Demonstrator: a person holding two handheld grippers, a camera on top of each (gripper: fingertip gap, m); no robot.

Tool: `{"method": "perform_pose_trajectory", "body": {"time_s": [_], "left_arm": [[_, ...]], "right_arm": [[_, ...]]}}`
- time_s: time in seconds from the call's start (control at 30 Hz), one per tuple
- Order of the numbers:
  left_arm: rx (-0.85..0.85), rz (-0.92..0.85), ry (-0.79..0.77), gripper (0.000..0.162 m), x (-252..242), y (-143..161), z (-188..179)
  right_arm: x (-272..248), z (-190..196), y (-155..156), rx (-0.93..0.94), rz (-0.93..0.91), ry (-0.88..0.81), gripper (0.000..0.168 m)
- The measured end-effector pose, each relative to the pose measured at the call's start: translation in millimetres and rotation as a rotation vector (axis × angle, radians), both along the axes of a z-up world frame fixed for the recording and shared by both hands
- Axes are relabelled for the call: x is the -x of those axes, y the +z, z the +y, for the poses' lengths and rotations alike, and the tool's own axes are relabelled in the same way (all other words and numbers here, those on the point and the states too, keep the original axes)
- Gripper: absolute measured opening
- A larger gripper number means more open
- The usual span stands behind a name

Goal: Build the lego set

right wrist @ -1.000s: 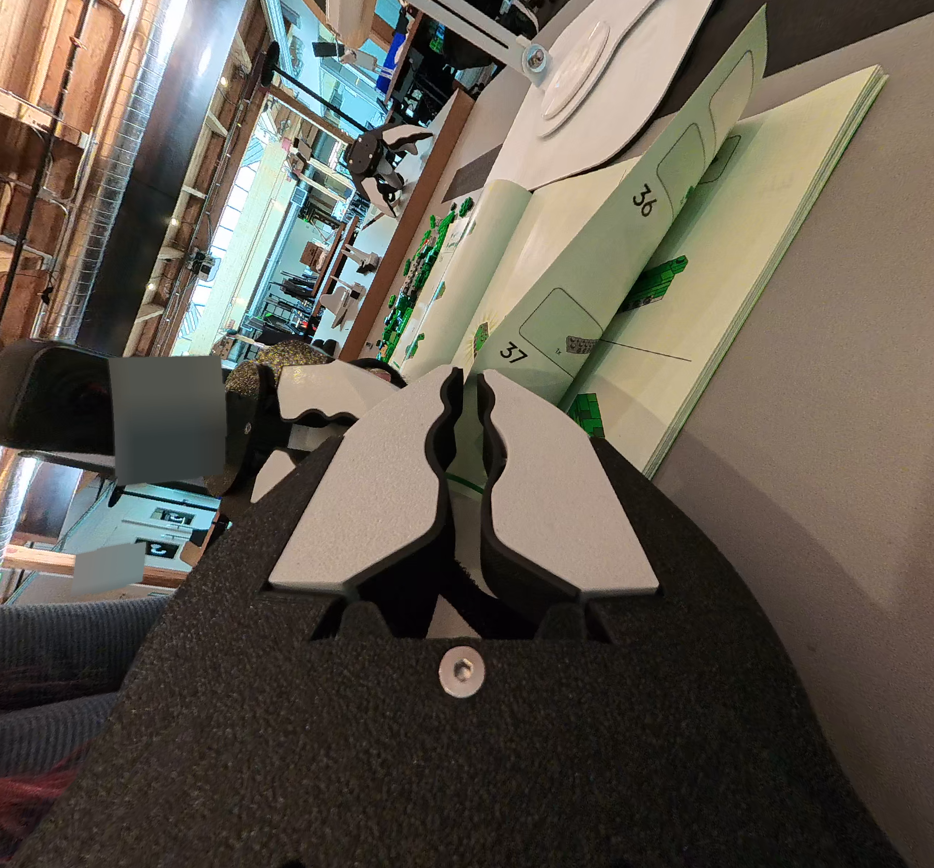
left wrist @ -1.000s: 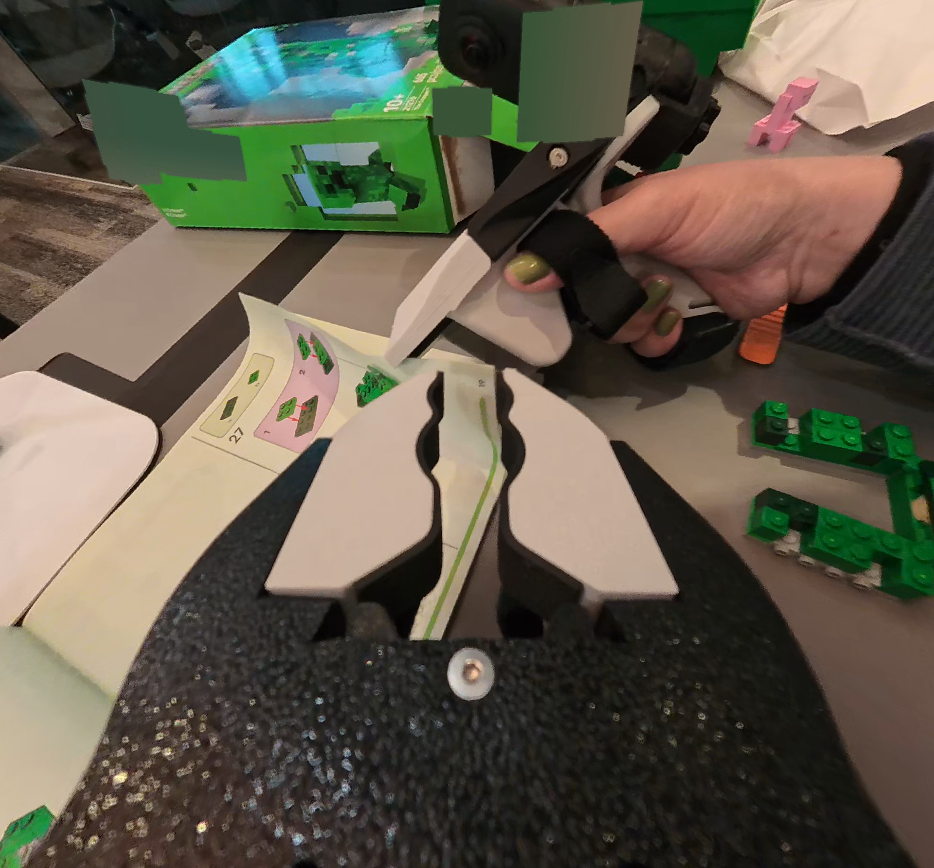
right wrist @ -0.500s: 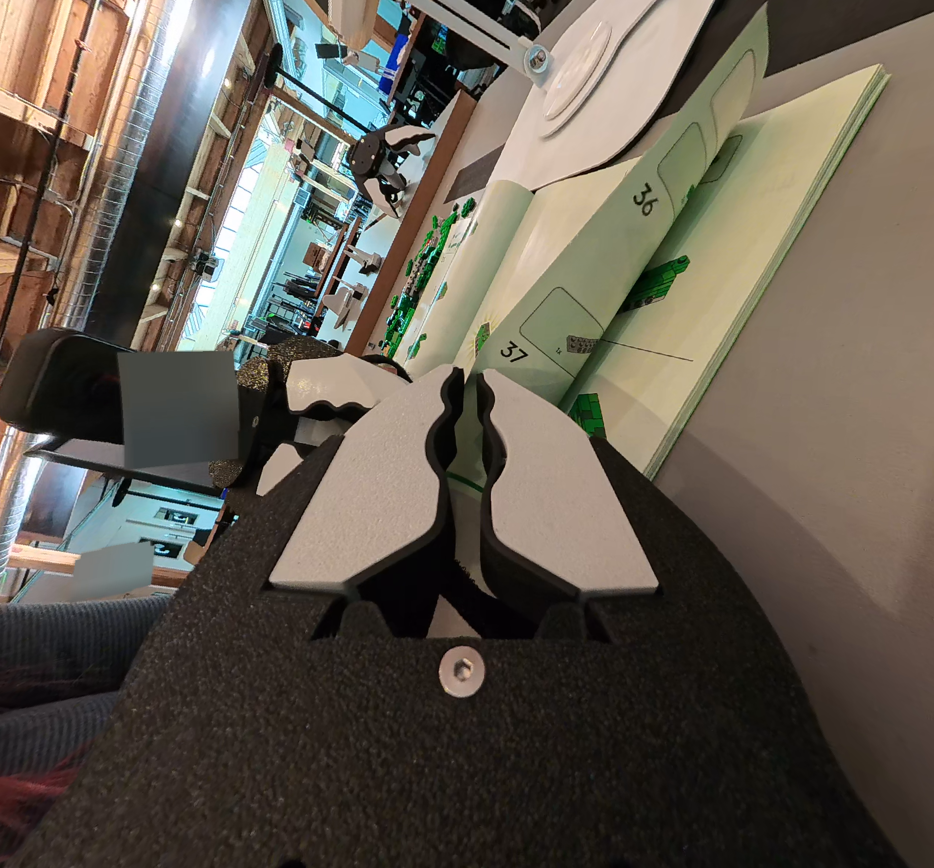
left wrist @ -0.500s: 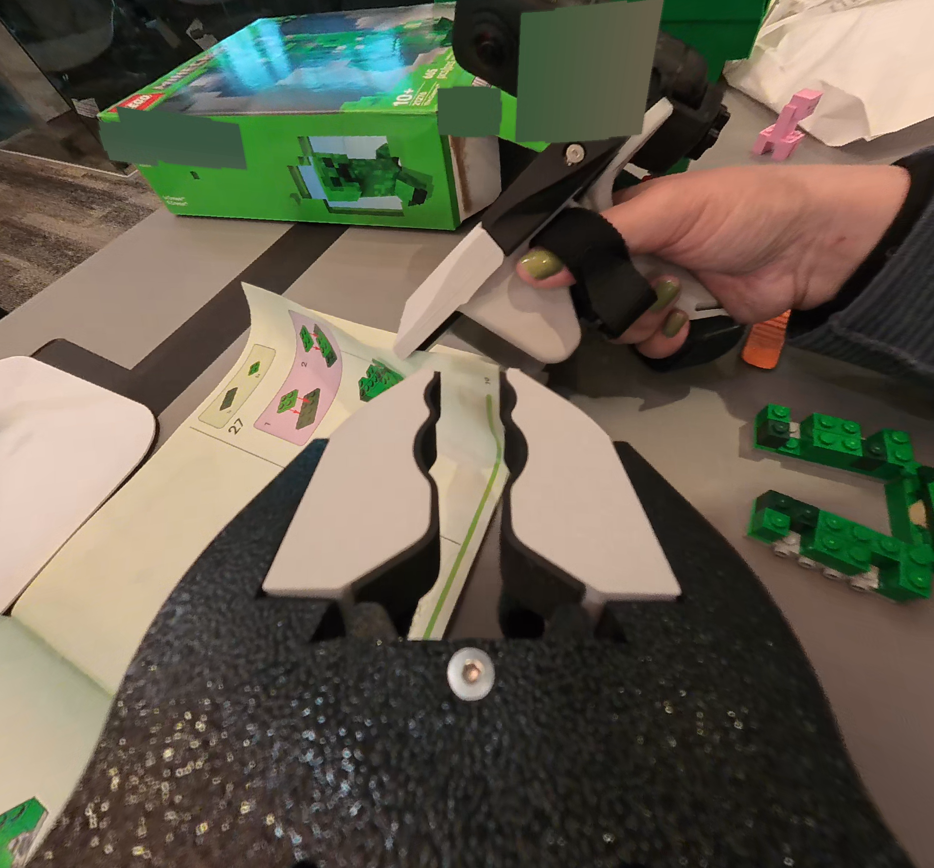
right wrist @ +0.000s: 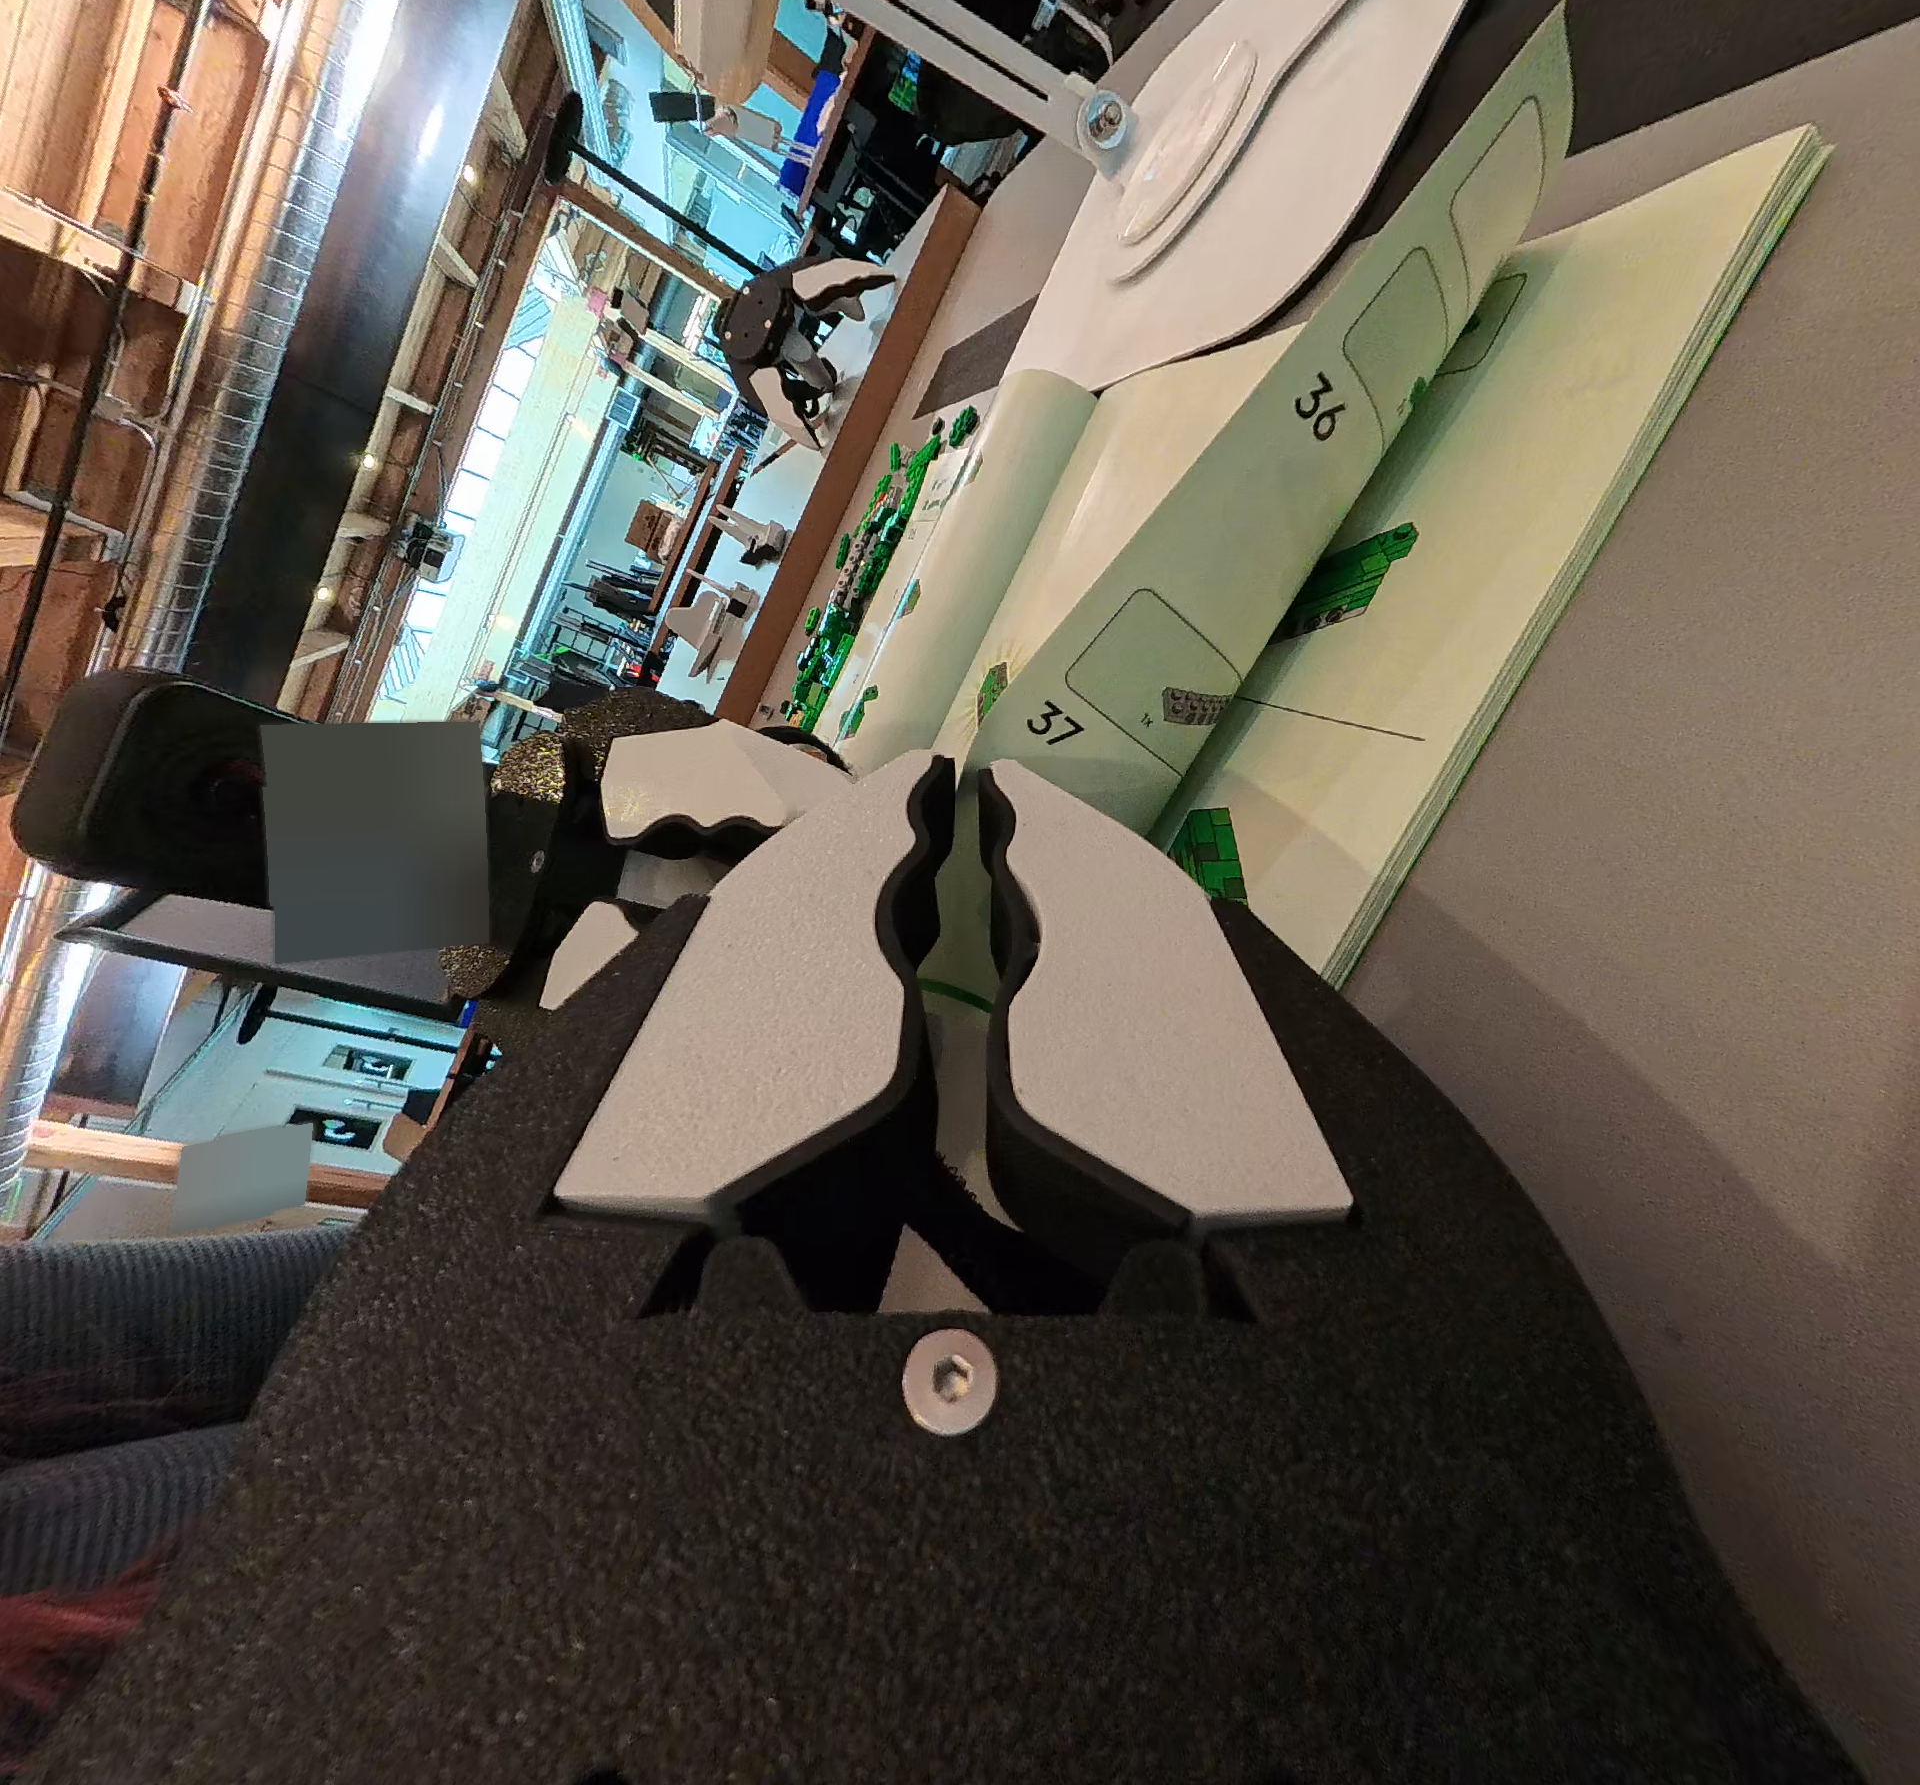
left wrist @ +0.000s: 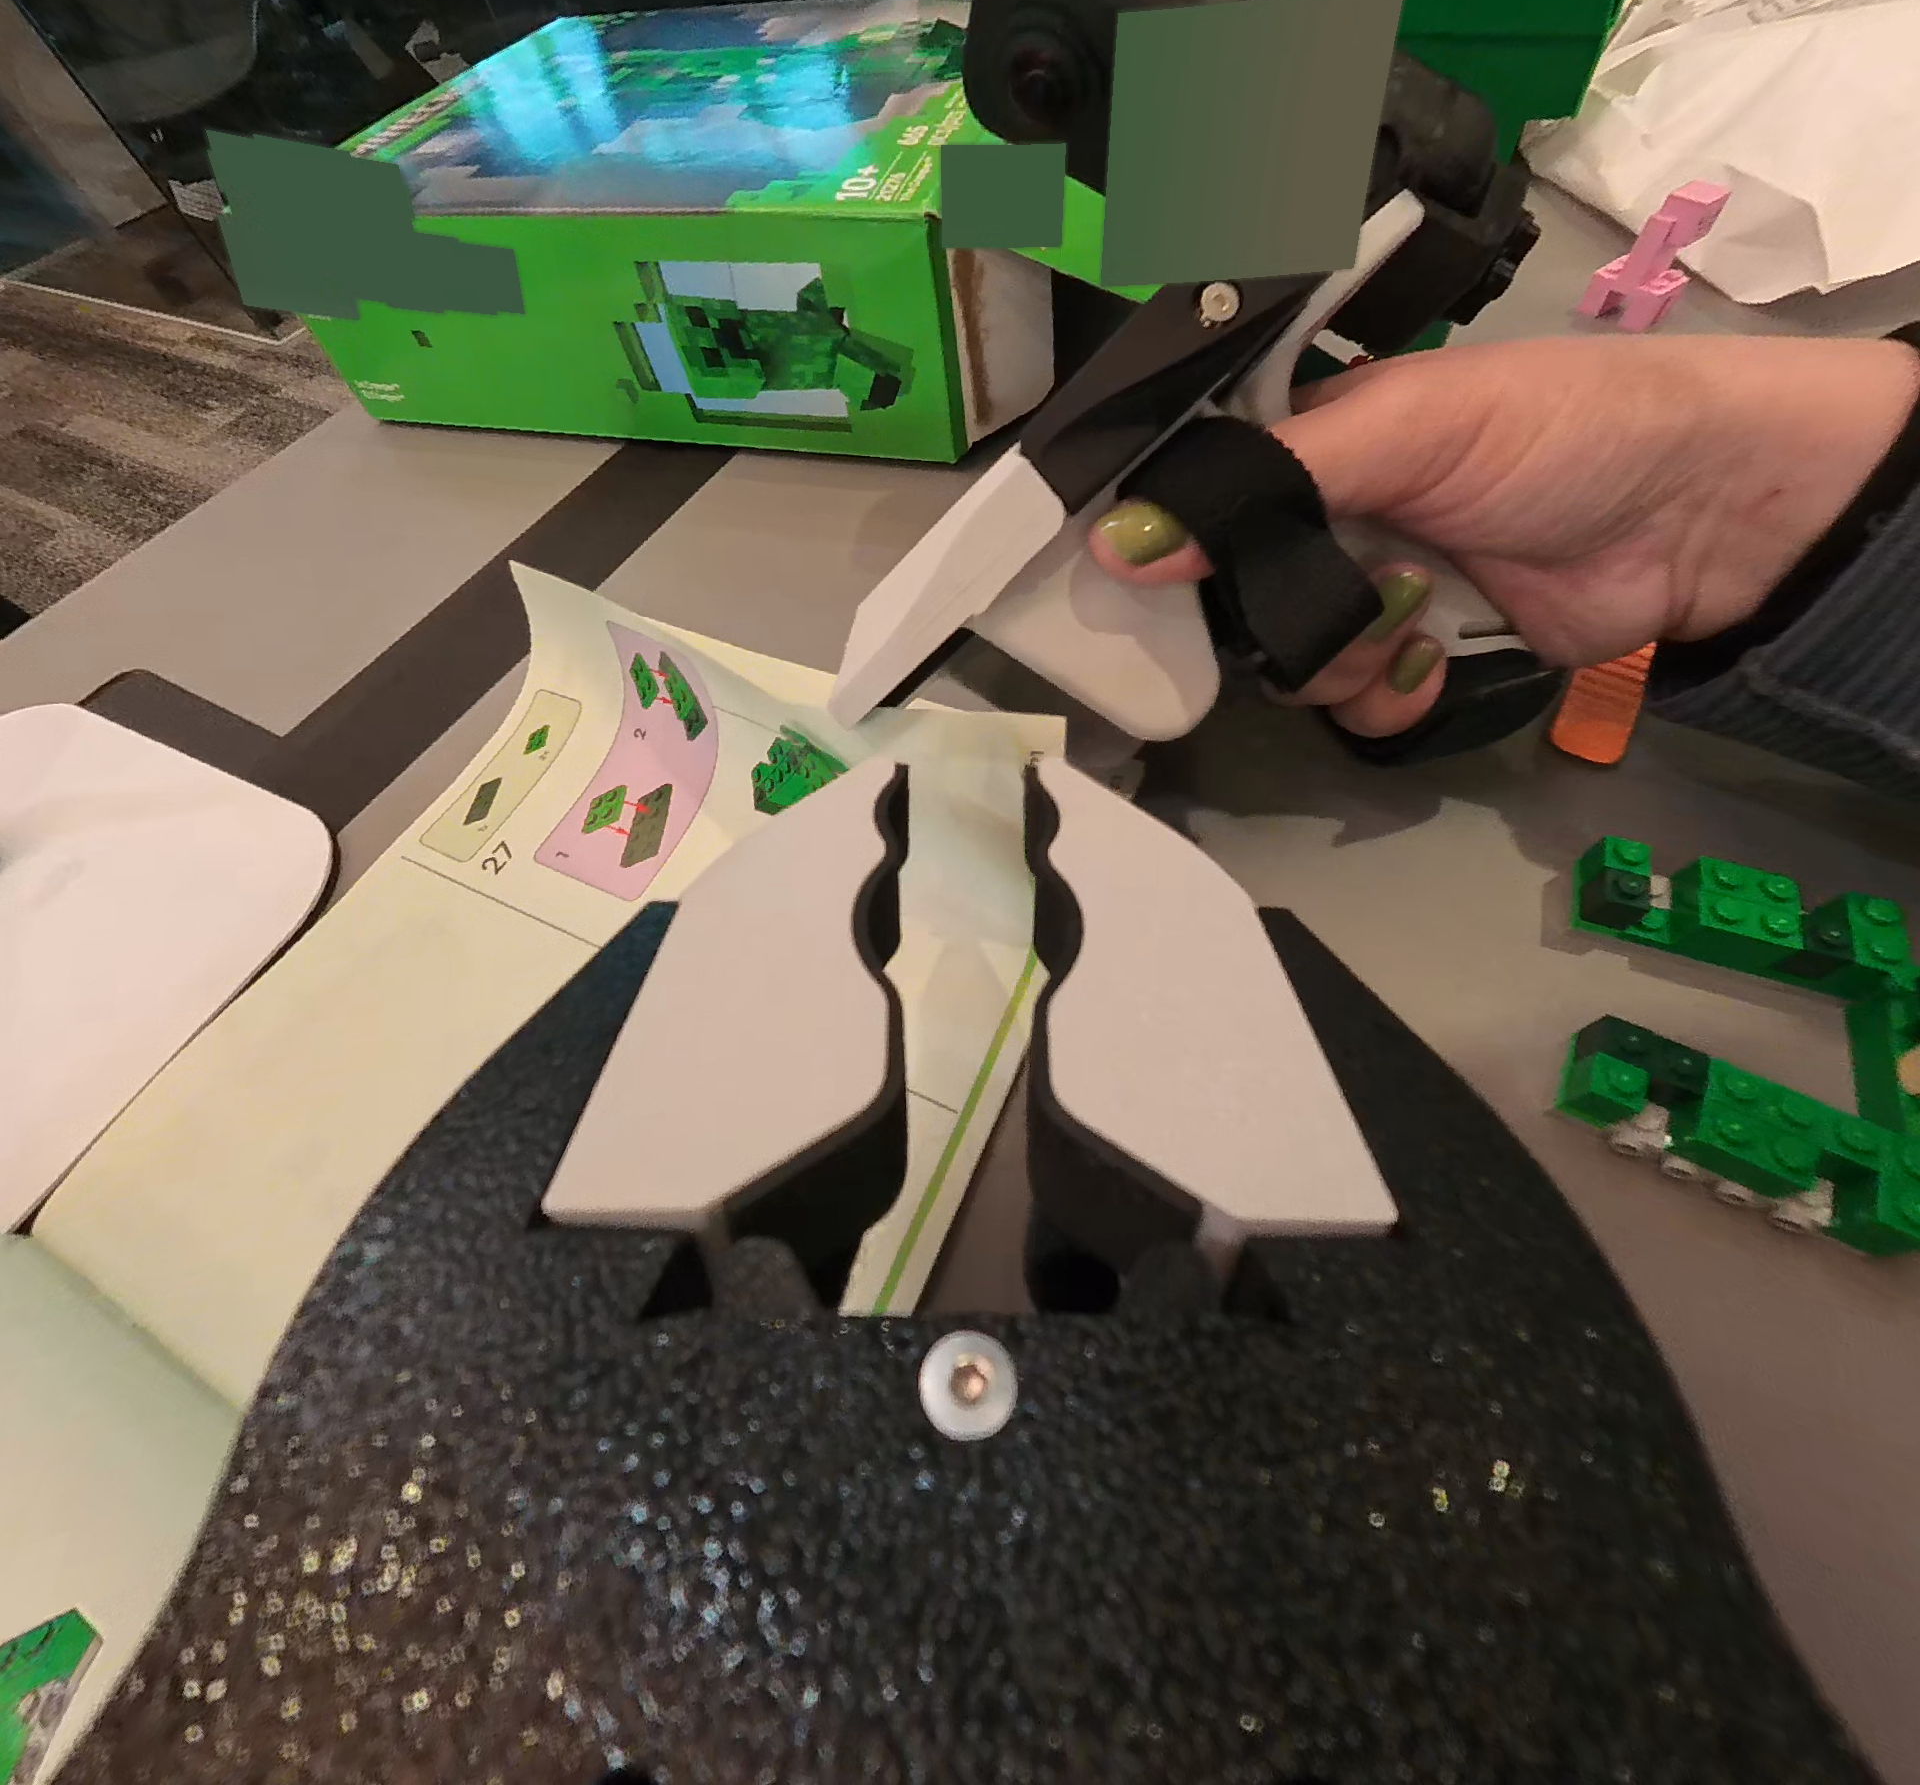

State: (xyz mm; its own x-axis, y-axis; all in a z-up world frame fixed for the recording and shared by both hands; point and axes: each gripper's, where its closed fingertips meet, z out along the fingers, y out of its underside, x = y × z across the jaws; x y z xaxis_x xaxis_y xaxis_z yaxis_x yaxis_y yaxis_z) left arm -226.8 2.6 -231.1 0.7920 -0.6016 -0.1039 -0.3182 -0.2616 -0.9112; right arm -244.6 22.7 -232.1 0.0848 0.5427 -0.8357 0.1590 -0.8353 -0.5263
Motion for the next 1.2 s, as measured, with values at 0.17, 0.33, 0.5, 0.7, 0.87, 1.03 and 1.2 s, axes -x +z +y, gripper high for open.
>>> {"method": "perform_pose_trajectory", "body": {"time_s": [0.17, 0.33, 0.5, 0.7, 0.87, 1.03, 1.2], "left_arm": [[0.001, 0.009, -0.02, 0.011, -4.5, -0.8, -1.5], [0.018, 0.017, -0.033, 0.001, -10.4, -4.2, -2.0], [0.029, 0.023, -0.05, 0.0, -16.5, -6.7, -2.7], [0.018, 0.04, -0.011, 0.0, -12.8, -5.1, 0.0], [-0.011, 0.035, 0.04, 0.0, -0.6, 3.9, 0.9], [-0.02, 0.007, 0.062, 0.0, 7.7, 7.9, 0.3], [-0.033, 0.031, 0.123, 0.0, 25.1, 12.7, -1.2]], "right_arm": [[0.1, 0.2, 0.1, 0.001, 0.001, -0.001, 0.004], [0.2, 0.1, -0.2, 0.0, -0.001, -0.001, 0.003], [0.5, 0.0, 0.0, -0.001, 0.0, -0.001, 0.003], [-0.1, 1.5, 2.4, -0.002, 0.014, -0.009, 0.004], [-3.2, 7.6, 11.4, -0.037, 0.055, -0.046, 0.01], [-11.9, 24.3, 34.0, -0.226, 0.113, -0.17, 0.016], [-21.3, 35.3, 50.1, -0.418, 0.117, -0.283, 0.017]]}}
